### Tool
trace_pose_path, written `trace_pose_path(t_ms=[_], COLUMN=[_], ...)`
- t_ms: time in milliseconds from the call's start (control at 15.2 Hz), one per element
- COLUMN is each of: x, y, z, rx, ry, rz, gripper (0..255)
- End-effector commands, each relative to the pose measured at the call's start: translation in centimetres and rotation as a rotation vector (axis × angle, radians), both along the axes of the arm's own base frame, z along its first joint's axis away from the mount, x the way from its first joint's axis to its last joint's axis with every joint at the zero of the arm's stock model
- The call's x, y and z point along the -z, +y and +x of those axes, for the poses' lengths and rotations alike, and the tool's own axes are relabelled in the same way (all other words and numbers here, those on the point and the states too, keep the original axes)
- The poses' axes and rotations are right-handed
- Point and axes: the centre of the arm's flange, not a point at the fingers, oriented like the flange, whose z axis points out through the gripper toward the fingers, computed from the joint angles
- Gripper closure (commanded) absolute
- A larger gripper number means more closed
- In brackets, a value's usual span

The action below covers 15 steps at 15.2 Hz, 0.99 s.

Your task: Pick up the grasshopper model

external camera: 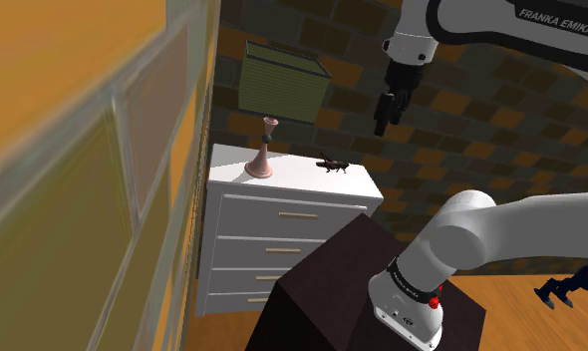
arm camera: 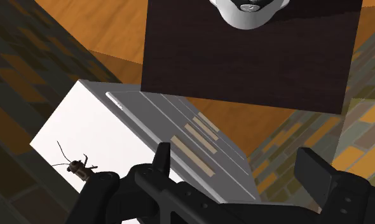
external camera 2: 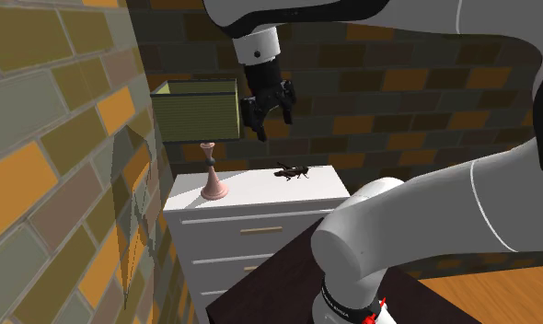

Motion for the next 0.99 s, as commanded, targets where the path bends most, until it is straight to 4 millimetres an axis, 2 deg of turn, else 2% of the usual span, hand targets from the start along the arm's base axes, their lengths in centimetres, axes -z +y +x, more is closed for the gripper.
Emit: trace_pose_path(t_ms=[0,924], x=[0.0,11.7], y=[0.0,-13.0], z=[0.0,4.1], rx=[0.0,-0.238], ry=[0.0,0.007], rz=[0.0,-0.007], gripper=[0,0])
